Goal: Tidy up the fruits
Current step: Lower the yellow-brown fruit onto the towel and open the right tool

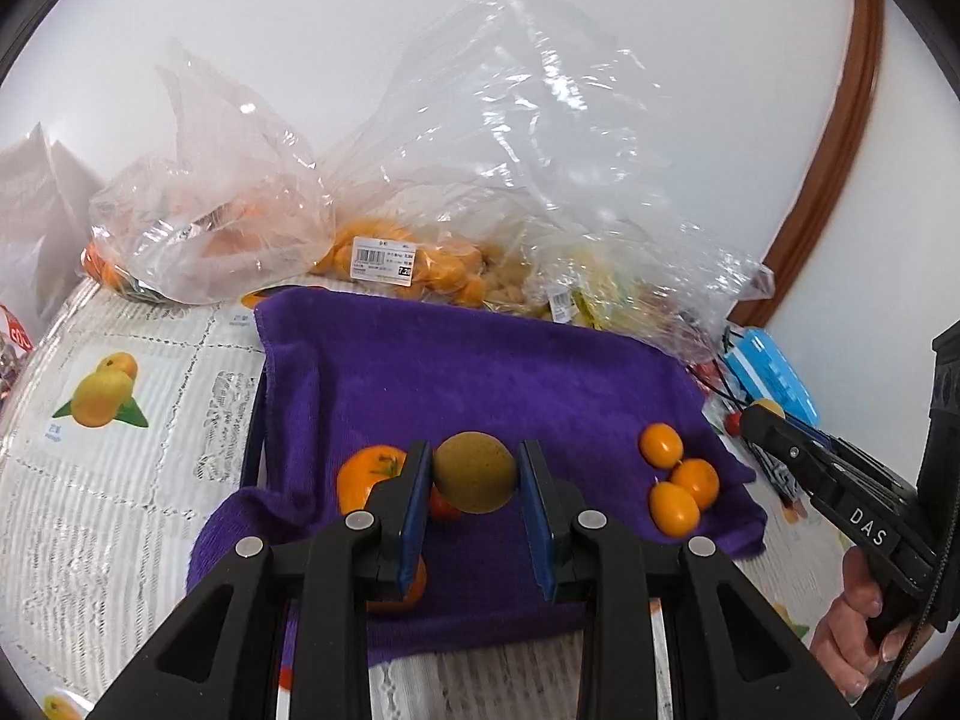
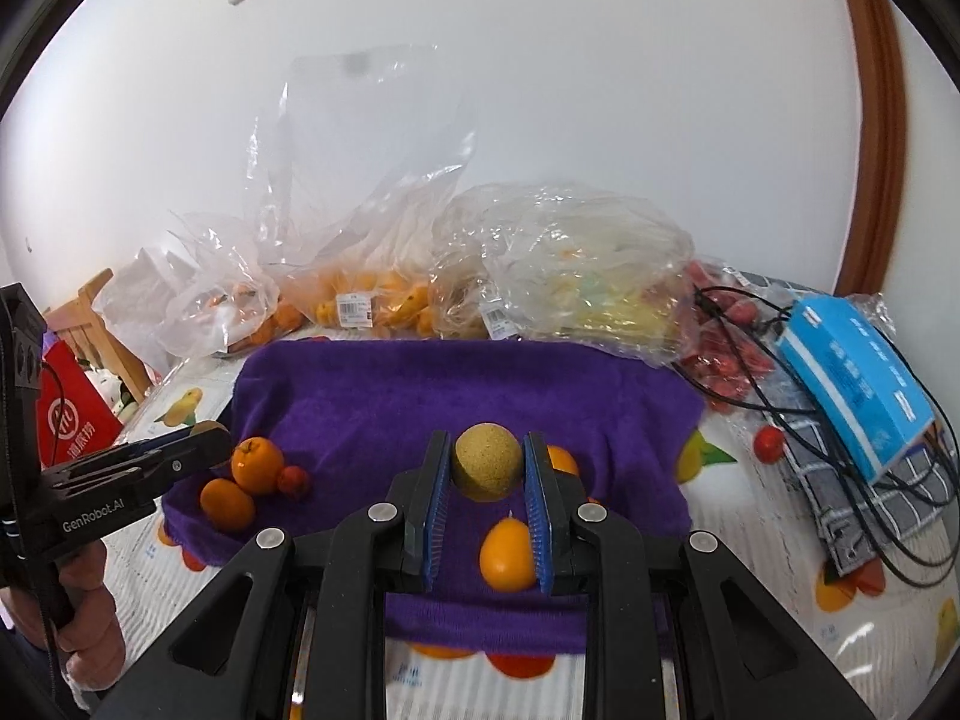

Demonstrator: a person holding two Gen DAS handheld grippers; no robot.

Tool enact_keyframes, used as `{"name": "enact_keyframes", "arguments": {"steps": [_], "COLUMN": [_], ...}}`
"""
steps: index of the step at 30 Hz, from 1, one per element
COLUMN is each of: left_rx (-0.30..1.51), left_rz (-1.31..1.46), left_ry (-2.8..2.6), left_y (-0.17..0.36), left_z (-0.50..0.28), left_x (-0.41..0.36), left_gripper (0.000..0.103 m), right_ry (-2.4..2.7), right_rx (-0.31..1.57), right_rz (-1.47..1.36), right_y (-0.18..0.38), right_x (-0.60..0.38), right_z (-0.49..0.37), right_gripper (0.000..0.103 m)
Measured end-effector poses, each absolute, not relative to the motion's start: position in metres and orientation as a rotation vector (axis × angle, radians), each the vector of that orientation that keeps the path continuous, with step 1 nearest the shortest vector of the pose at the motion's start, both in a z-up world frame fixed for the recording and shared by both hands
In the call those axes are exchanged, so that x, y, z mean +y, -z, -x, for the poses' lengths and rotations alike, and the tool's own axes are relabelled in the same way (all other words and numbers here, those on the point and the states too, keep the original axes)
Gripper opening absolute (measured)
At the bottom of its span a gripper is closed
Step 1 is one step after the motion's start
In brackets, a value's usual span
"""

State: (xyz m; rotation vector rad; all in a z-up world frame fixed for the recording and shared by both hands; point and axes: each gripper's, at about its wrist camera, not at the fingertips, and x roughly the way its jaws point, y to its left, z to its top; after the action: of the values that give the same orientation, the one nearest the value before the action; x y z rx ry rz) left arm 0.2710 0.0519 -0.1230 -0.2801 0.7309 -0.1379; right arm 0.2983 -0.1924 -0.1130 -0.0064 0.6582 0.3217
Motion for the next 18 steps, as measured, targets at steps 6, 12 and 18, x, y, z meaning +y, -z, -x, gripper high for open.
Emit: {"name": "enact_keyframes", "arguments": {"steps": [6,12,18], "left_rx": [0.736,0.747,0.751], "left_rz": [0.302,0.311,0.311], "left_ry": [0.145,0.147,0.168], "left_y": [0.142,0.151,0.153], "left_z": [-0.276,-0.277,-0.276], "left_x": [0.054,0.053,0.049], "left_gripper": [0.028,0.028,0.028], "right_ry": [-0.322,-0.302,-0.295], "right_rx": [0.685,0.737,0.751], "right_rz": [-0.011,-0.019,0.013], "right_y": [0.136,0.164,0.179], "right_x": [-0.196,-0.199,-0.193], "right_z": [-0.319,-0.333,-0.335], "right_gripper": [0.024,0.024,0.024]}}
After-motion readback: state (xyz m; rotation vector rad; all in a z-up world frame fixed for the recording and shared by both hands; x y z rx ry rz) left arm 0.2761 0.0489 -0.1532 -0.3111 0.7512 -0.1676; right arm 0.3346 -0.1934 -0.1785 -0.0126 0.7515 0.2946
